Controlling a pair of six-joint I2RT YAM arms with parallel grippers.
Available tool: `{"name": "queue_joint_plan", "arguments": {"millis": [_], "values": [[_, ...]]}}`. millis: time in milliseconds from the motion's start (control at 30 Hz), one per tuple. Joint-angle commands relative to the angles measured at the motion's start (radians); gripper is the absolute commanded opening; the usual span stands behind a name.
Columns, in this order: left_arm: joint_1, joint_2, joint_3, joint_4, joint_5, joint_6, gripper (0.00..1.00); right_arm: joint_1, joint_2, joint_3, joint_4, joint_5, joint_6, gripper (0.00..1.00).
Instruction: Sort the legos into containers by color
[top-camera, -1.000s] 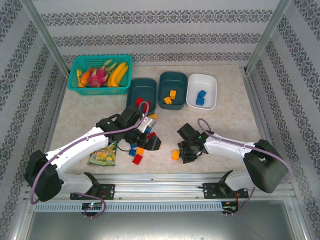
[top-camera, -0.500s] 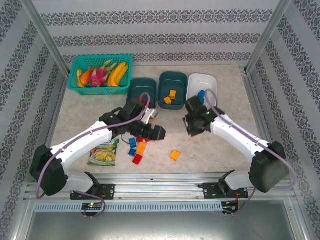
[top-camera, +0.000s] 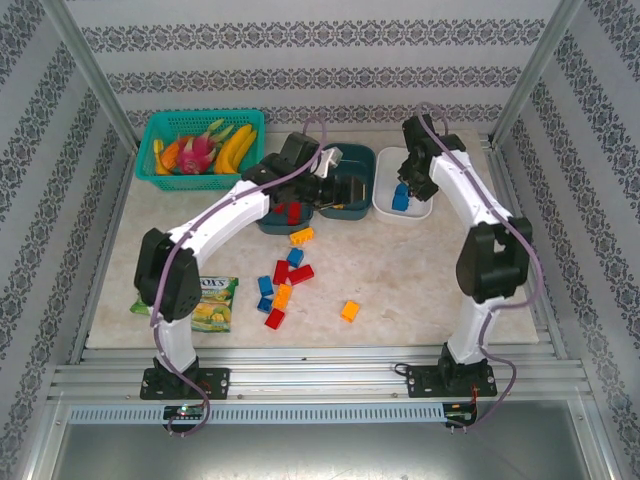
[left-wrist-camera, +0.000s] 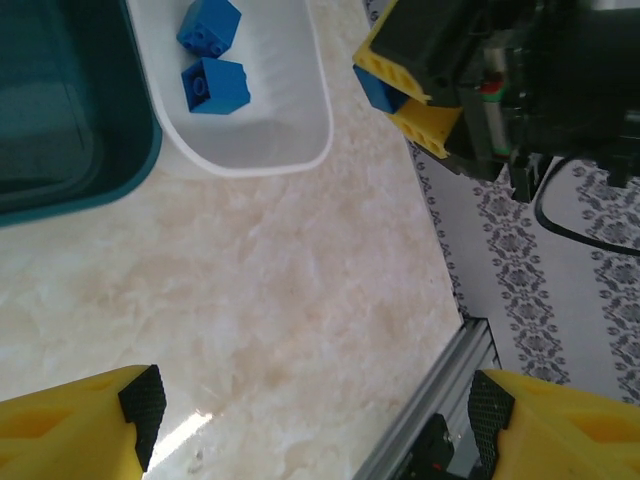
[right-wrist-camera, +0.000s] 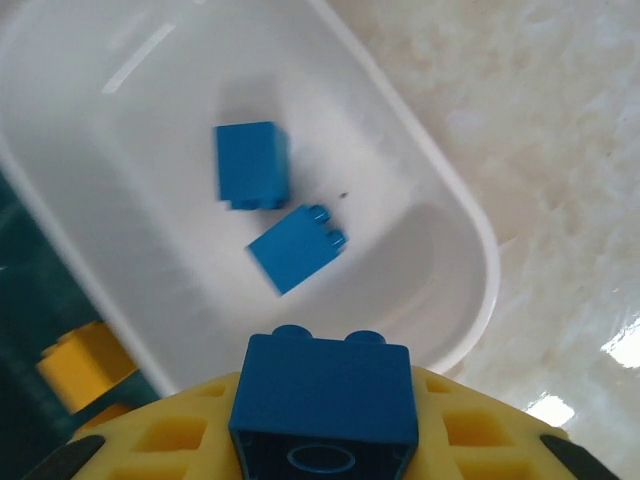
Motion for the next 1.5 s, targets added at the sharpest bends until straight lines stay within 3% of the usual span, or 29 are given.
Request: {"name": "queue_joint_plan", "arguments": {"millis": [0, 200, 567, 867, 1067, 1267, 1467], "values": [[0.01, 0.047, 0.077, 0.022, 0.007, -0.033, 0.81, -0.019, 0.059, 0.045, -0.112, 0.041, -0.064, 0.28], [0.01, 0.079, 0.097, 0.029, 0.006, -0.038, 0.81, -0.031, 0.172, 0.078, -0.119, -0.01, -0.074, 0.28], [0.01, 0.06, 0.06, 0.03, 0.01, -0.032, 0.81, -0.037, 0.239, 0.067, -0.119, -0.04, -0.049, 0.29], [0.011, 0.044, 0.058, 0.017, 0.006, -0.021, 0.81, -0.034, 0.261, 0.126, -0.121, -0.059, -0.066, 0.48], [0.011, 0.031, 0.056, 0.015, 0.002, -0.021, 0.81, -0.02, 0.221, 0.174, -0.14, -0.052, -0.076, 0.59], [0.019, -0.022, 0.035, -0.01, -0.029, -0.016, 0.81, 0.002, 0.111, 0.18, -0.131, -0.036, -0.09, 0.59], [0.037, -0.185, -0.11, -0.049, -0.055, -0.003, 0.81, 0.107, -0.1, 0.046, -0.075, -0.027, -0.197, 0.6]]}}
